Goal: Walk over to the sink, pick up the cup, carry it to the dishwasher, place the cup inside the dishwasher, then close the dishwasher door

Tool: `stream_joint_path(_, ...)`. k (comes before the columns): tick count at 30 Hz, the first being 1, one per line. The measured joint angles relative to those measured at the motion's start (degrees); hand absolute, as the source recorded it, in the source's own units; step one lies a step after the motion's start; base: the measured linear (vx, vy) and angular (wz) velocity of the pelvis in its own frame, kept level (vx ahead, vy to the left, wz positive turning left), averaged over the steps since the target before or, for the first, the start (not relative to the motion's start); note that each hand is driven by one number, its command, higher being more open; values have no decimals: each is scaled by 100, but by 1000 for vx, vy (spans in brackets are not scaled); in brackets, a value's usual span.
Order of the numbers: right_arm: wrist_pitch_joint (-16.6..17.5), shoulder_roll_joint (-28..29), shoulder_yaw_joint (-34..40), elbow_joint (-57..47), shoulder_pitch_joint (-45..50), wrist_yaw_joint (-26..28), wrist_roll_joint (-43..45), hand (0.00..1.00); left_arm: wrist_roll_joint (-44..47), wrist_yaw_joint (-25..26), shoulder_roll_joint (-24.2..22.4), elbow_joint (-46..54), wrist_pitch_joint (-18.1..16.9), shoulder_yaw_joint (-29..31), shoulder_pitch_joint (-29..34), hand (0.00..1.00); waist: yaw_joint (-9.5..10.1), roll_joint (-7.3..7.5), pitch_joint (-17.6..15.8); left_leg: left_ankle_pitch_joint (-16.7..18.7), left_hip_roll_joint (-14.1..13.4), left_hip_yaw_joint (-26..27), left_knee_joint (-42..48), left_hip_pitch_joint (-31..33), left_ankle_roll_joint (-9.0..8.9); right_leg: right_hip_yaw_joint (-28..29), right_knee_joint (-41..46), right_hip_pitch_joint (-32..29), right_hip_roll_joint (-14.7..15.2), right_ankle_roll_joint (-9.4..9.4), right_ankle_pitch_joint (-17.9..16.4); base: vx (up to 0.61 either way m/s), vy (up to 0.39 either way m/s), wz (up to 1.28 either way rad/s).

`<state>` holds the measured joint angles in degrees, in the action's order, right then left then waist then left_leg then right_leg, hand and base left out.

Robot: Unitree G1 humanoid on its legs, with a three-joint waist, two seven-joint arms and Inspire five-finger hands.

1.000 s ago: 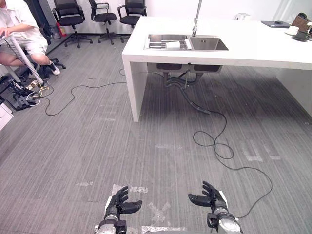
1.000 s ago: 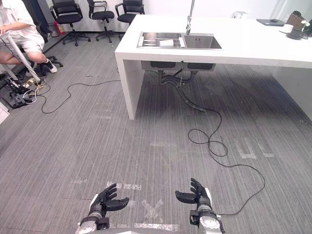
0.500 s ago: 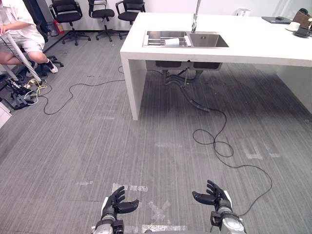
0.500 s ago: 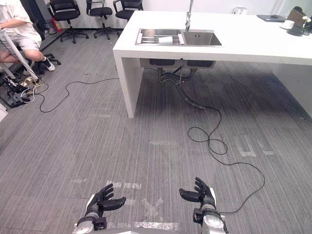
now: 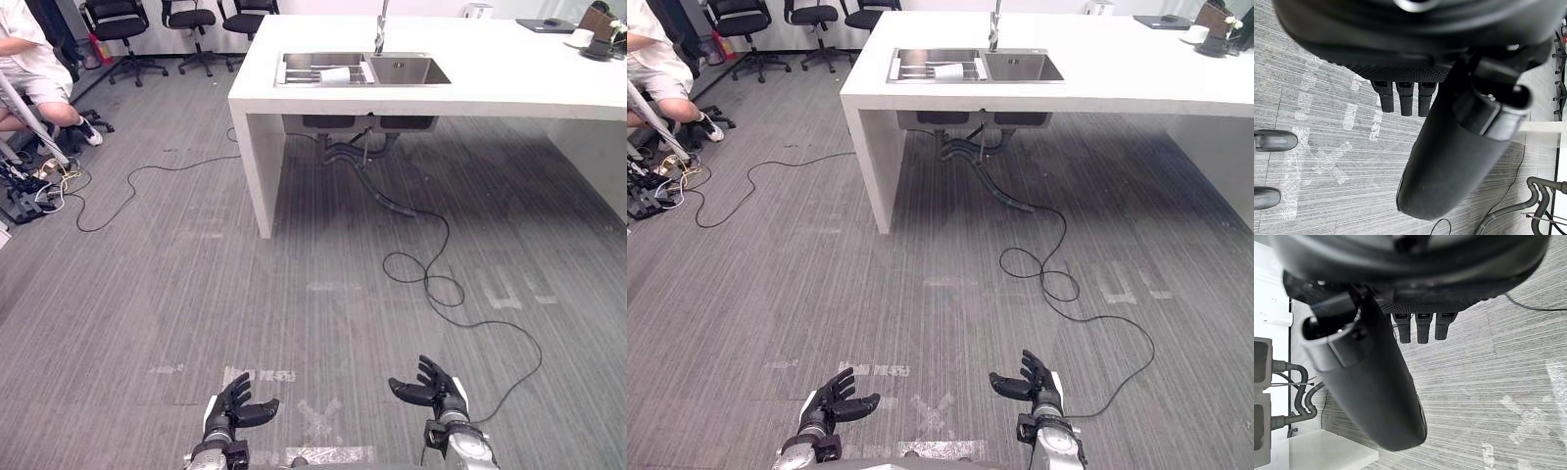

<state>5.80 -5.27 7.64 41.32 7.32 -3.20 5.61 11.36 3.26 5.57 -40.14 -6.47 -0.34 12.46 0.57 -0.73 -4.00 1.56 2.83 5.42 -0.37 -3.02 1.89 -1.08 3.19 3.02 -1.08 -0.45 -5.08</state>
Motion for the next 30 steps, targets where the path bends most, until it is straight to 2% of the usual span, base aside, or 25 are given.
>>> stream_joint_path(4,-1,-5,4,0,-18,-41,1,90,104,1,0,186,2,0,41,90,18,-19,-22,228,-18,105,339,183,44,114,204,-156,3,29,-119,45,16,-15)
stream_joint_path(7,-3,-55,3,10,-88,-51,2,90,112,4,-2,412,1,0,39,90,28,-48,-75,550,-37,224,814,413,80,233,612,-390,14,68,-348,48,31,-20)
stream_joint_path(8,-7,-94,0,38,-136,-54,2,90,113,3,-4,488,0,0,27,90,28,-55,-98,708,-38,268,1041,496,110,256,940,-531,33,141,-528,40,36,-17)
stream_joint_path(9,-8,-139,-3,80,-196,-59,2,90,121,5,-5,541,1,0,4,90,27,-63,-174,876,-39,301,1255,517,136,237,1388,-656,62,333,-730,38,37,-16)
stream_joint_path(10,-8,-156,-3,96,-226,-65,1,90,134,8,-6,588,1,-1,-2,90,18,-66,-223,974,-40,310,1333,489,167,204,1673,-736,72,434,-822,45,44,-14)
stream_joint_path(12,-11,-157,-42,114,-227,-75,-1,90,229,23,7,677,-2,0,-8,90,30,-43,-320,1183,-36,334,1466,336,220,-132,3215,-1359,204,509,-910,99,52,-6)
stream_joint_path(13,-11,-154,-65,115,-223,-72,-3,90,236,29,17,685,-2,-1,-9,90,24,-24,-362,1224,-10,333,1479,264,228,-226,3628,-1498,279,518,-928,155,40,0)
stream_joint_path(14,-20,-155,-111,136,-190,-69,-4,90,269,52,11,684,5,-6,9,90,17,6,-379,1307,47,321,1497,124,275,-408,4281,-1770,492,481,-992,155,29,1)
stream_joint_path(16,-55,-154,-185,221,-184,-66,-6,90,325,62,5,727,7,-8,-8,90,-5,5,-382,1457,65,194,1505,-79,268,-699,4517,-2119,737,406,-1244,253,13,18)
stream_joint_path(18,-70,-157,-190,311,-212,-53,-9,90,331,68,-1,766,6,-4,-86,90,-40,-8,-395,1480,34,42,1458,-186,254,-744,4218,-2316,769,348,-1287,355,-61,48)
stream_joint_path(19,-82,-191,-190,384,-246,-45,-9,90,334,75,-17,820,5,-2,-192,90,-117,-64,-429,1523,-94,-141,1439,-264,175,-735,3709,-2507,686,320,-1253,466,-131,65)
stream_joint_path(20,-93,-202,-190,413,-258,-41,-8,90,337,79,-16,835,2,0,-218,90,-117,-76,-435,1551,-138,-176,1440,-305,120,-702,3420,-2557,633,310,-1162,495,-171,57)
stream_joint_path(21,-117,-201,-198,428,-253,-41,-9,90,338,101,12,867,-16,2,-215,90,-116,-39,-420,1618,-158,-207,1450,-393,0,-668,2857,-2521,578,257,-768,470,-191,34)
stream_joint_path(22,-118,-248,-235,464,-228,-43,-13,90,337,144,21,832,-11,46,-223,90,-122,55,-397,1868,-159,-291,1543,-617,-170,-696,2623,-2471,659,-307,-80,494,-198,23)
stream_joint_path(23,-123,-278,-240,502,-253,-43,-14,90,337,162,-15,821,-1,65,-225,90,-121,-15,-373,1904,-234,-304,1608,-628,-210,-723,2673,-2444,601,-288,-159,505,-222,5)
stream_joint_path(24,-144,-329,-243,535,-287,-53,-14,90,336,171,-99,842,-10,110,-184,90,-110,-167,-310,1912,-486,-318,2132,-453,-263,-811,2553,-2303,370,-353,-297,392,-175,-6)
stream_joint_path(25,-143,-339,-249,502,-288,-54,-14,90,336,179,-129,868,-14,121,-174,90,-119,-228,-320,1853,-616,-326,2581,-285,-318,-873,2437,-2166,263,-402,-340,493,-231,6)
stream_joint_path(26,-141,-331,-254,402,-272,-63,-12,90,337,173,-187,902,-14,123,-215,90,-127,-289,-388,1532,-830,-325,3852,194,-477,-975,2173,-1785,86,-541,-412,496,-233,16)
stream_joint_path(27,-142,-301,-350,338,-206,-87,3,90,341,170,-273,1007,3,127,-175,90,-85,-268,-458,1187,-1121,-279,5172,671,-543,-1029,1916,-1334,-52,-706,-469,484,-216,10)
stream_joint_path(29,-133,-245,-405,216,-207,-152,103,90,357,157,-388,1323,9,103,-41,90,27,-206,-524,1217,-1502,-18,6349,1215,-522,-940,1567,-743,-180,-775,-512,430,-152,-20)
stream_joint_path(30,-130,-189,-403,54,-215,-185,216,90,377,146,-471,1528,18,87,-24,90,42,-156,-582,1229,-1612,75,6538,1553,-502,-881,1317,-398,-171,-783,-516,407,-105,-20)
